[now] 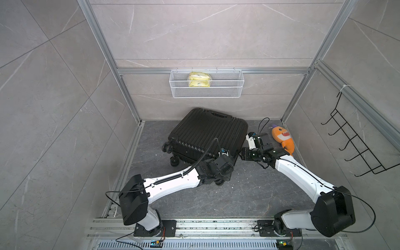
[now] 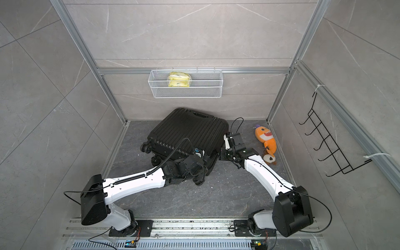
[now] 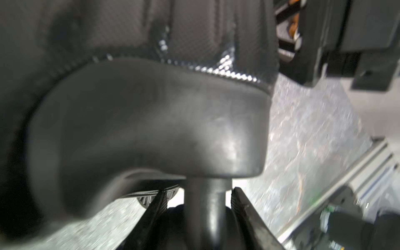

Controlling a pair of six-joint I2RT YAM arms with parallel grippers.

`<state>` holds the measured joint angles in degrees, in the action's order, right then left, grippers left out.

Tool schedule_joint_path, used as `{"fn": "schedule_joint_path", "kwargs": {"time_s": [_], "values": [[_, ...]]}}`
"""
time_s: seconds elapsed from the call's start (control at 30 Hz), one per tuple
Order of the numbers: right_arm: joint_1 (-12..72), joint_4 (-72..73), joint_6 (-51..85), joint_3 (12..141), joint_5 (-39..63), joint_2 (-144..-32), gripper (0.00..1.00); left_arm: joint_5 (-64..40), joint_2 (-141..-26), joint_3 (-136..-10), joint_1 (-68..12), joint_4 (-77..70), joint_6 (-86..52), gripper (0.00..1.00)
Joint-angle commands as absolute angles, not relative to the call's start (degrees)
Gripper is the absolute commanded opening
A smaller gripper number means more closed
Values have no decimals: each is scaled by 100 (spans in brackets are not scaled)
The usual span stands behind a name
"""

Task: Close the suitcase zippers
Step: Adjust the suitcase at the center of the board.

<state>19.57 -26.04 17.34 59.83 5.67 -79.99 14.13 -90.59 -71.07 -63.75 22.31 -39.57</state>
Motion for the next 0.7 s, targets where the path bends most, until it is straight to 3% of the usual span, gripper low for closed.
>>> {"fn": "schedule_joint_path", "kwargs": {"time_s": [0.0,0.27,0.37,0.53,0.67], "values": [[2036,-2151,1700,6426,591,-8311,55,1465,-9248,-7598,-6415,1100,-4288,8],[2008,-2324,1565,6998,-12,-8855,57,708,-10145,-8514,-6403,911,-4193,24],[1949,-2446,1597,7048,-401,-8782,58,619,-10327,-8869,-6398,1106,-4045,38],[1738,-2630,1624,6756,-861,-8145,61,818,-10110,-9213,-6372,1861,-3387,72],[1692,-2837,1599,6364,-1009,-7474,67,984,-9570,-9188,-6319,2473,-2742,84]]}}
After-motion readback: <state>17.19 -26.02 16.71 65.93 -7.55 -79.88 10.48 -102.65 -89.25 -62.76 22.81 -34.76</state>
